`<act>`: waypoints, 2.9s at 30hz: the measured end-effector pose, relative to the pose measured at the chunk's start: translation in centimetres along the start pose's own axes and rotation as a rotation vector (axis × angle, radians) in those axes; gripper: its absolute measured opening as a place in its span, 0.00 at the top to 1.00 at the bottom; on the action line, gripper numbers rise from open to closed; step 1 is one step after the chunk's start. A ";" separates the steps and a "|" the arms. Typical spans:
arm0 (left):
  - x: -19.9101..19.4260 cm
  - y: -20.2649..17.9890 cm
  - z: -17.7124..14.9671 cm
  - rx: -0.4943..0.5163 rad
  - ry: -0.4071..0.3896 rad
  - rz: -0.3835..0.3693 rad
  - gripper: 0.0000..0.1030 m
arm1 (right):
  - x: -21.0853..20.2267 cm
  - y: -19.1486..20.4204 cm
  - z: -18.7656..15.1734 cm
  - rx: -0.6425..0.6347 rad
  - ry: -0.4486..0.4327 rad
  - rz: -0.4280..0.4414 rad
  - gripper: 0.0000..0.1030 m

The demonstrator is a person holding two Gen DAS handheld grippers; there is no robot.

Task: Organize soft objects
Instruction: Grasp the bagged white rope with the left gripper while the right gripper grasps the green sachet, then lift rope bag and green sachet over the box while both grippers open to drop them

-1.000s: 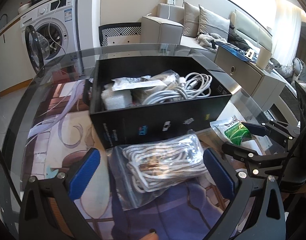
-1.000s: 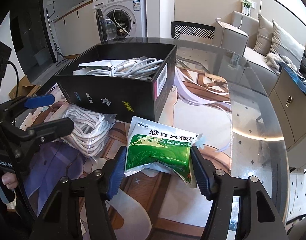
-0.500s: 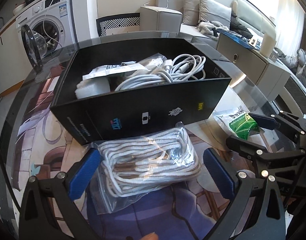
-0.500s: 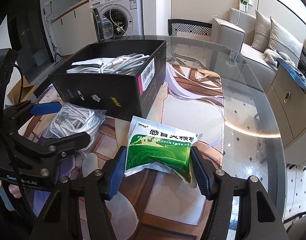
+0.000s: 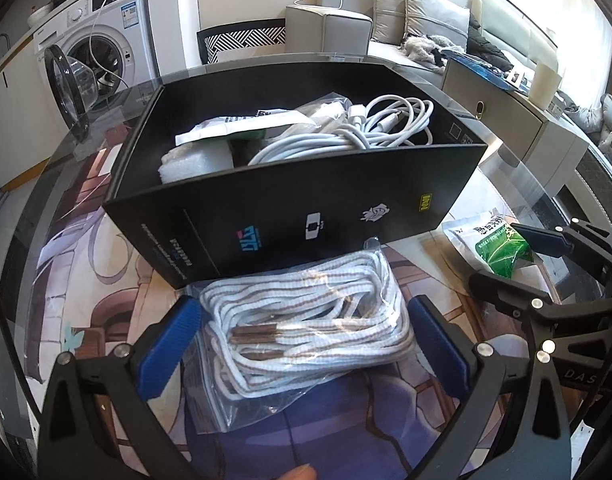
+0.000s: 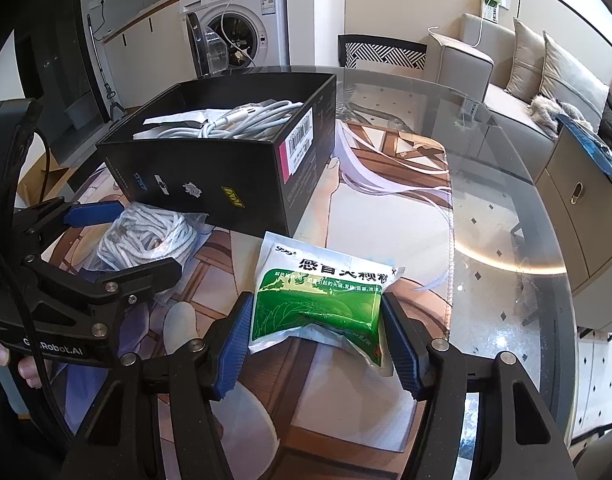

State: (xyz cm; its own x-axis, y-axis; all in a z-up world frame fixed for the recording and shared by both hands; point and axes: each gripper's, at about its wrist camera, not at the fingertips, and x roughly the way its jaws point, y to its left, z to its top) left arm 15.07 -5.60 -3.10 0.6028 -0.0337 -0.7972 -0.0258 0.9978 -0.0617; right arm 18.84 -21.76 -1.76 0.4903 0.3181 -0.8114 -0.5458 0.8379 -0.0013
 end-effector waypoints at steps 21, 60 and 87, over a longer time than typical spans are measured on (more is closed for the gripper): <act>-2.4 0.9 -0.7 0.021 -0.045 -0.078 0.18 | -1.2 0.7 0.2 -0.013 -0.035 0.001 0.39; -9.1 5.4 4.0 -0.034 -0.258 -0.107 0.18 | -6.7 3.9 6.4 -0.098 -0.225 0.057 0.39; -3.9 6.6 8.6 -0.068 -0.212 -0.106 0.18 | 0.3 4.9 11.1 -0.221 -0.152 0.075 0.39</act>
State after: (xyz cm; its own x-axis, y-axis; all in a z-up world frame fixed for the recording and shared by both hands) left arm 19.43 1.64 4.73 0.7587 -0.1183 -0.6406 -0.0027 0.9828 -0.1846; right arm 23.85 -12.67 4.46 0.5304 0.4522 -0.7171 -0.7112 0.6977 -0.0861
